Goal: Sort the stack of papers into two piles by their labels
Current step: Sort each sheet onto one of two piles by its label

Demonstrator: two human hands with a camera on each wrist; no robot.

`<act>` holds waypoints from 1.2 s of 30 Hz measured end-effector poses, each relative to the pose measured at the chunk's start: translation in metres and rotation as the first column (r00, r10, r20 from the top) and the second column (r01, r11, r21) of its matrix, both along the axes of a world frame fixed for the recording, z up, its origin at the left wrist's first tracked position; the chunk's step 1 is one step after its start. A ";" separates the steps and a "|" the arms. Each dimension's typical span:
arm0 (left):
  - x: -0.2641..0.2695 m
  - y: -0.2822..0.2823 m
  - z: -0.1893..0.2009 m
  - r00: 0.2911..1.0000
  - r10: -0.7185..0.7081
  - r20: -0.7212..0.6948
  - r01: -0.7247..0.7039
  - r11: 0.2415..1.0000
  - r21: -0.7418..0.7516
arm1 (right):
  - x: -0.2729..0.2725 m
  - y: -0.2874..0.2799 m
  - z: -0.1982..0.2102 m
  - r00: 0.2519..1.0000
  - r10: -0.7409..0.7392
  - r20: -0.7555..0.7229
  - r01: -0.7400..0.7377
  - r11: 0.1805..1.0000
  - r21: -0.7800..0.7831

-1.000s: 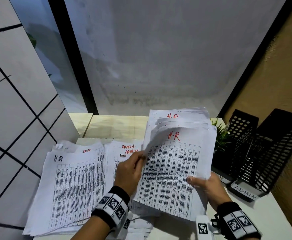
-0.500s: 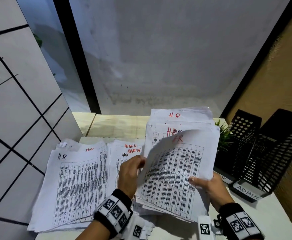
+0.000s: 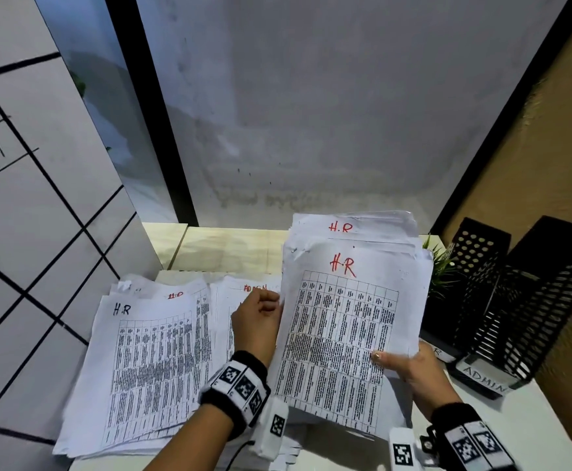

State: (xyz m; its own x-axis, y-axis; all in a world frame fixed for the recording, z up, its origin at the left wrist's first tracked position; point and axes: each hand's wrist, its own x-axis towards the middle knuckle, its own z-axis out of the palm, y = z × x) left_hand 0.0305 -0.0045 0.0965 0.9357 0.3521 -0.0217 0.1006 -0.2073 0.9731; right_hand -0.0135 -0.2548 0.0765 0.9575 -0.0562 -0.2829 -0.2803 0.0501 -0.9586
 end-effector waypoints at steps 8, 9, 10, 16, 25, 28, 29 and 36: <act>-0.021 0.010 -0.010 0.925 -0.214 0.315 0.126 0.953 0.276 | 0.001 0.004 0.000 0.999 -0.033 0.015 0.033 0.999 0.028; -0.024 0.011 -0.012 0.905 -0.229 0.358 0.122 0.947 0.299 | 0.000 0.004 0.000 0.999 -0.040 0.012 0.039 0.999 0.036; -0.027 0.010 -0.013 0.889 -0.239 0.391 0.125 0.947 0.295 | 0.000 0.004 0.001 0.999 -0.043 0.008 0.043 0.998 0.045; -0.047 0.006 -0.011 0.866 -0.343 0.364 0.213 0.911 0.352 | 0.000 0.007 -0.001 0.999 -0.042 0.031 0.040 0.998 0.057; -0.040 0.018 -0.014 0.919 -0.213 0.332 0.099 0.939 0.329 | 0.001 0.022 -0.003 0.999 -0.029 0.017 0.027 0.996 0.085; -0.043 0.036 -0.003 0.960 -0.106 0.260 0.067 0.986 0.155 | 0.003 0.025 -0.009 1.000 -0.019 -0.006 0.020 0.997 0.073; -0.043 0.046 -0.001 0.970 -0.062 0.235 0.035 0.992 0.120 | 0.002 0.024 -0.010 1.000 -0.029 -0.002 0.030 0.998 0.063; -0.037 0.181 -0.030 0.953 0.304 -0.008 -0.295 0.931 0.216 | -0.003 0.008 -0.004 0.995 -0.103 0.003 0.103 0.995 0.002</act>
